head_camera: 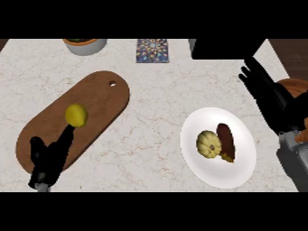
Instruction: Pick the sweet potato from the plate and place it in the bowl
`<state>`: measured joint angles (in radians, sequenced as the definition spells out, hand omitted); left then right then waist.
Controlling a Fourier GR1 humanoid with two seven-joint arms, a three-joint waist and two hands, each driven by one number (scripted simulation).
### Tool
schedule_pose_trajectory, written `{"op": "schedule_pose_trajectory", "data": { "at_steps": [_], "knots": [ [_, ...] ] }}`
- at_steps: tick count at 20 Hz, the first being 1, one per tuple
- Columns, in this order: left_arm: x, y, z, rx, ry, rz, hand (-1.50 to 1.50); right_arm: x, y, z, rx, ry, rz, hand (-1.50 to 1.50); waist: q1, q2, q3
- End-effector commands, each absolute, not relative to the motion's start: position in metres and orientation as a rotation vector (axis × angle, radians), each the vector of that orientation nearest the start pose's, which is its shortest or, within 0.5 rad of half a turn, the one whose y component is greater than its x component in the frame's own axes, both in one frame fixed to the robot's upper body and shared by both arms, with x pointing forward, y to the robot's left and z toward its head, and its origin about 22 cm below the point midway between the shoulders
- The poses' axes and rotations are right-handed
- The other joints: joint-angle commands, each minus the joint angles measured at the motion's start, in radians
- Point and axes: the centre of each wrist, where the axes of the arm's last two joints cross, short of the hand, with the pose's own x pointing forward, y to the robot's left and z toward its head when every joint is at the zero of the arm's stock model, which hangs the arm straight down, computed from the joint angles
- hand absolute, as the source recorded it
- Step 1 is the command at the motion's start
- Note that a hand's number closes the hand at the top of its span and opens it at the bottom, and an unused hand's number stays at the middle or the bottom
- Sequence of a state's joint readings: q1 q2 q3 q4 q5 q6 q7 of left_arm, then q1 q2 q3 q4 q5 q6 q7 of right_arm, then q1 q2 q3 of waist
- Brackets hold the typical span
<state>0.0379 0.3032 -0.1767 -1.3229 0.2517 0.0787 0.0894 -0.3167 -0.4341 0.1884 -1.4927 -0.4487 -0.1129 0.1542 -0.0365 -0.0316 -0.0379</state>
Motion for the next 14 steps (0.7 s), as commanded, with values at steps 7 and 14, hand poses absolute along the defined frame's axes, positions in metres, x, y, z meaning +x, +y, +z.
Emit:
{"op": "schedule_pose_trajectory", "data": {
  "at_steps": [7,14],
  "knots": [
    [0.262,0.251,0.006,0.069,-1.520,-0.124,0.00,0.281,-0.294,0.051,-0.555,-1.364,0.780,1.50,0.030,-0.001,0.001],
    [0.264,0.237,0.024,0.103,-1.593,-0.083,0.00,0.202,-0.202,-0.011,-0.570,-1.795,0.048,-1.50,0.001,0.020,0.040]
  ]
}}
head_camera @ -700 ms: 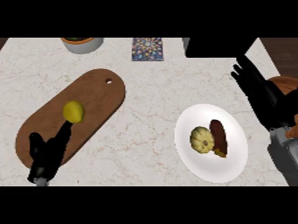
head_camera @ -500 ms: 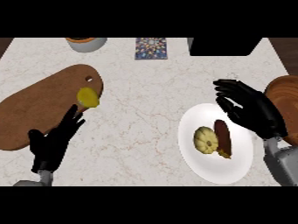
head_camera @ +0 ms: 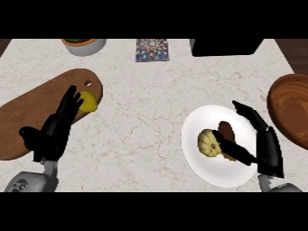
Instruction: Pick the sweet potato from the plate and place it in the bowl
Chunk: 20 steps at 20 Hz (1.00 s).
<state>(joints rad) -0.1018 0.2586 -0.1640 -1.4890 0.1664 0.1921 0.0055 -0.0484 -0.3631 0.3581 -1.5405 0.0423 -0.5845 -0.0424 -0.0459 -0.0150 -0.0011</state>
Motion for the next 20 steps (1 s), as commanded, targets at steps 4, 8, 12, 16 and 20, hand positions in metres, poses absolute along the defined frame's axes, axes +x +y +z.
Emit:
{"op": "schedule_pose_trajectory", "data": {
  "at_steps": [4,8,12,16,20],
  "knots": [
    [0.276,0.231,0.024,0.079,-1.594,-0.099,0.00,0.181,-0.198,0.004,-0.707,-1.892,0.049,-1.50,0.026,0.011,0.000],
    [0.281,0.224,0.015,0.090,-1.591,-0.100,0.00,0.183,-0.221,0.032,-0.852,-1.752,0.132,-1.50,0.030,0.014,-0.002],
    [0.292,0.203,0.049,0.070,-1.611,-0.121,0.00,0.188,-0.213,0.059,-0.886,-1.621,0.140,-1.50,0.037,0.014,-0.002],
    [0.282,0.221,0.032,0.065,-1.594,-0.116,0.00,0.197,-0.214,0.092,-0.811,-1.470,0.200,-1.50,0.047,0.015,-0.001],
    [0.260,0.218,0.034,0.046,-1.590,-0.124,0.00,0.197,-0.208,0.087,-0.794,-1.306,0.249,-1.50,0.053,0.012,0.000]
  ]
}}
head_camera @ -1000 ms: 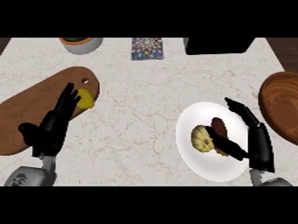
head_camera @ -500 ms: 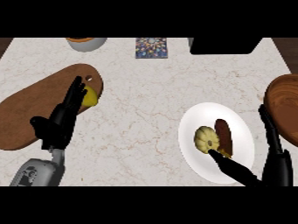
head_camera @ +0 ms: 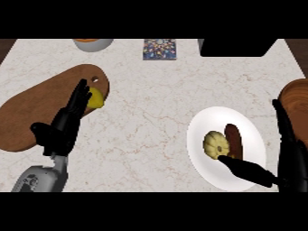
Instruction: Pick the sweet potato from the plate and place it in the bowl
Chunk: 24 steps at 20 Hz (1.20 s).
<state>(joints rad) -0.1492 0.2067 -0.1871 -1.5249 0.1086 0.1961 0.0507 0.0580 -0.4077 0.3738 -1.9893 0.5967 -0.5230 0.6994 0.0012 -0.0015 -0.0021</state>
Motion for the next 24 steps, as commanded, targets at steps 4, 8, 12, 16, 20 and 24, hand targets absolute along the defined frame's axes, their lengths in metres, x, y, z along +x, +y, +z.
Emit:
{"op": "schedule_pose_trajectory", "data": {
  "at_steps": [4,8,12,16,20,24],
  "knots": [
    [0.271,0.218,0.030,0.063,-1.600,-0.103,0.00,0.219,-0.209,0.076,-0.763,-1.186,0.299,-1.50,0.003,0.002,0.002],
    [0.269,0.215,0.024,0.060,-1.596,-0.101,0.00,0.228,-0.207,0.090,-0.743,-1.121,0.334,-1.50,0.002,0.001,0.002],
    [0.270,0.221,0.031,0.080,-1.592,-0.118,0.00,0.214,-0.220,0.063,-0.689,-1.146,0.333,-1.50,-0.002,0.001,0.002],
    [0.265,0.213,0.037,0.066,-1.584,-0.110,0.00,0.203,-0.227,0.060,-0.675,-1.168,0.324,-1.50,-0.003,0.001,0.002],
    [0.274,0.201,0.036,0.057,-1.596,-0.082,0.00,0.198,-0.234,0.051,-0.615,-1.223,0.251,-1.50,-0.005,0.001,0.002],
    [0.280,0.219,0.035,0.078,-1.609,-0.101,0.00,0.198,-0.233,0.069,-0.586,-1.264,0.234,-1.50,-0.004,0.001,0.002]
  ]
}}
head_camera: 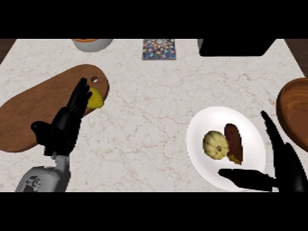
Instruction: Pick the sweet potato from the plate and place it in the bowl
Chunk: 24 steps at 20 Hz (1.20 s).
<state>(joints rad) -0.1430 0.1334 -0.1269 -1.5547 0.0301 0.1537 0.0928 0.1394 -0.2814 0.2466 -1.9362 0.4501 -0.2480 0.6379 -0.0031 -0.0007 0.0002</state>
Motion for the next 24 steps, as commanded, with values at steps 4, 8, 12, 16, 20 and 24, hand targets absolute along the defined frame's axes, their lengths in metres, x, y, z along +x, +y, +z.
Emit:
{"op": "schedule_pose_trajectory", "data": {
  "at_steps": [4,8,12,16,20,24],
  "knots": [
    [0.267,0.211,0.027,0.091,-1.600,-0.116,0.00,0.197,-0.223,0.044,-0.561,-1.269,0.211,-1.50,0.001,0.000,0.000],
    [0.268,0.226,0.031,0.080,-1.608,-0.116,0.00,0.193,-0.233,0.030,-0.519,-1.251,0.178,-1.50,0.001,0.000,0.000],
    [0.276,0.236,0.021,0.072,-1.595,-0.117,0.00,0.199,-0.243,0.013,-0.513,-1.255,0.170,-1.50,0.001,0.001,0.000],
    [0.254,0.215,0.050,0.067,-1.593,-0.109,0.00,0.203,-0.219,0.014,-0.507,-1.235,0.161,-1.50,0.005,-0.001,0.000],
    [0.268,0.232,0.029,0.074,-1.595,-0.115,0.00,0.214,-0.228,0.000,-0.514,-1.258,0.139,-1.50,0.003,0.000,0.000],
    [0.265,0.212,0.022,0.058,-1.590,-0.105,0.00,0.203,-0.234,-0.020,-0.574,-1.191,0.199,-1.50,0.002,0.000,0.000]
  ]
}}
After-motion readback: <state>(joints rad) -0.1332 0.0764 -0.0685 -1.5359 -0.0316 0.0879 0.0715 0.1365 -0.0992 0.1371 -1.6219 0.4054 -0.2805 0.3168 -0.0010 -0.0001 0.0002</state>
